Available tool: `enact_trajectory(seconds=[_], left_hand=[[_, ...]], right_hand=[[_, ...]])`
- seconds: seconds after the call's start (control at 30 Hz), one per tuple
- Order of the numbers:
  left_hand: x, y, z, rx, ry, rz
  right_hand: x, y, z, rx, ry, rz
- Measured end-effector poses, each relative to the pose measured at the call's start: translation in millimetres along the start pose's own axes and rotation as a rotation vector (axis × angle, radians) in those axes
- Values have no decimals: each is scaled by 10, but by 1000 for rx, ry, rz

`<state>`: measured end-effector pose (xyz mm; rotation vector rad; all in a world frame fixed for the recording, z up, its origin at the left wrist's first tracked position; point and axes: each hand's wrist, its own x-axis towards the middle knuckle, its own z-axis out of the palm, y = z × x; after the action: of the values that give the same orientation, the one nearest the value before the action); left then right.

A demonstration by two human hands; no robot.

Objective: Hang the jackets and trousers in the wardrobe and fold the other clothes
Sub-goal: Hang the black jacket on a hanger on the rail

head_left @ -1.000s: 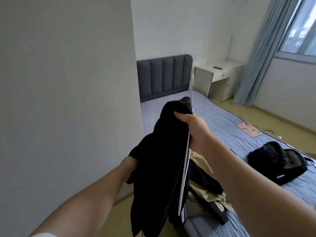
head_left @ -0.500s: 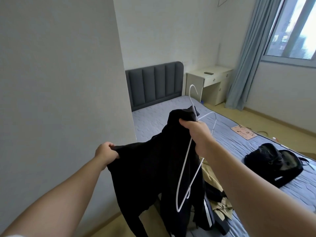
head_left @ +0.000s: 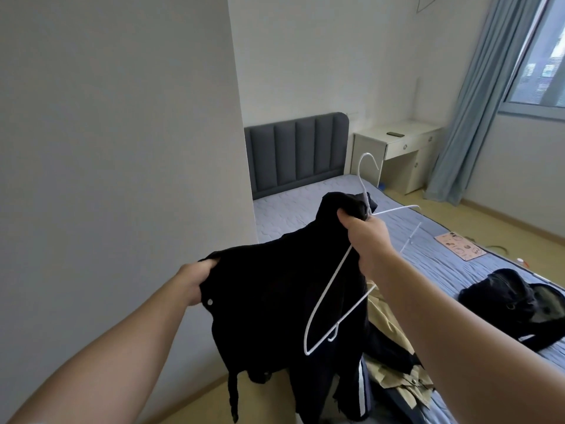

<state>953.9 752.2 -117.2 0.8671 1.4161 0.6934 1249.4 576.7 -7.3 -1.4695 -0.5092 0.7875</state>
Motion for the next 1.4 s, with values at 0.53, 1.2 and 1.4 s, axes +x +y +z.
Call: enact_trajectory(seconds=[0.53, 1.2, 1.4], left_hand=[[-1636, 1347, -40, 227, -218, 503], [-1620, 757, -710, 437, 252, 444], [-1468, 617, -1032, 373, 333, 227]], right_hand=[[135, 576, 135, -367, 44, 93], [-679, 868, 1114, -631, -552, 209], [-909, 757, 1252, -960, -543, -473]])
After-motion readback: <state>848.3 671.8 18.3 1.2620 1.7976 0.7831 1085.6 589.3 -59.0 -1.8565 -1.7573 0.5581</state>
